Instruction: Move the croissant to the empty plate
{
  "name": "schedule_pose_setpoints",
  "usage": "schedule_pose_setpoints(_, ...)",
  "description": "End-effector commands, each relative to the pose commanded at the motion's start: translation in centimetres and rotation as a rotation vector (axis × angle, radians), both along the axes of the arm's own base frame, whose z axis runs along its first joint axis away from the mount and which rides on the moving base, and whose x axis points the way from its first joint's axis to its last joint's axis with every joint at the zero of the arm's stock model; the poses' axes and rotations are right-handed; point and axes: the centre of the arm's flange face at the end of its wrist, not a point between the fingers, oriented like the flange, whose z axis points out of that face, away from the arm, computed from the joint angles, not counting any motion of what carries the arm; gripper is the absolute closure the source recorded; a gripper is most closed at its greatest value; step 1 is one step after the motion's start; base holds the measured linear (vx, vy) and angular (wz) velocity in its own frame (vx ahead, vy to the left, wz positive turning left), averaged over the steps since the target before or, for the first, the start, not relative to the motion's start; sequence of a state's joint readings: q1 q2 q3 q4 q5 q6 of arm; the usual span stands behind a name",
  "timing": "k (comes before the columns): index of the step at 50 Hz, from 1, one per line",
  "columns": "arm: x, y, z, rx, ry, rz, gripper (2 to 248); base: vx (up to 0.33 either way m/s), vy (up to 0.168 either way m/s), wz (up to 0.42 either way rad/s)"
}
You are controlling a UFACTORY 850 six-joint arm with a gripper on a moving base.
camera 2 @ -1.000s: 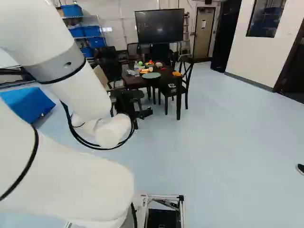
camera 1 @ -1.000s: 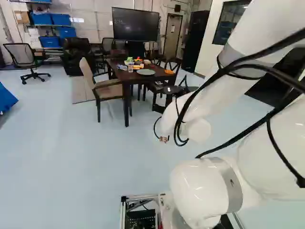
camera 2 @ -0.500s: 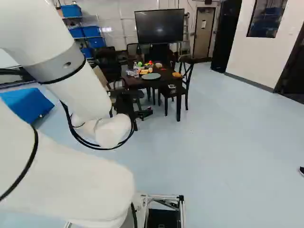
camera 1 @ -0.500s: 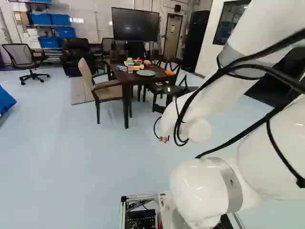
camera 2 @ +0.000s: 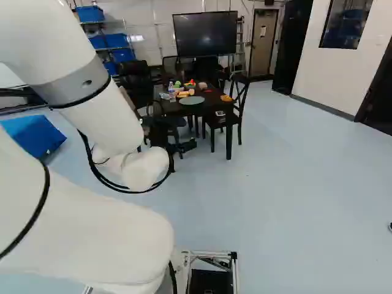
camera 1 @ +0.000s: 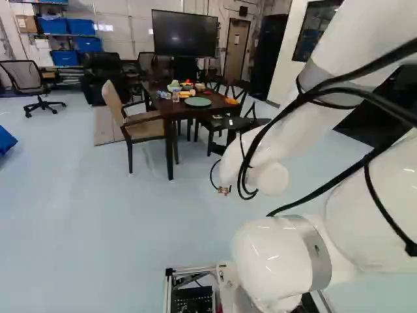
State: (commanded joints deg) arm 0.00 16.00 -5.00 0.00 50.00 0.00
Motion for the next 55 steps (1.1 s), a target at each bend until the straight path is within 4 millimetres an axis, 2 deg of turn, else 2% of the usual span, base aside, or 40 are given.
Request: schedule_pose_setpoints(55,0.0,0.0,0.0,0.0,0.0,0.0,3,0.121,-0.086,0.001)
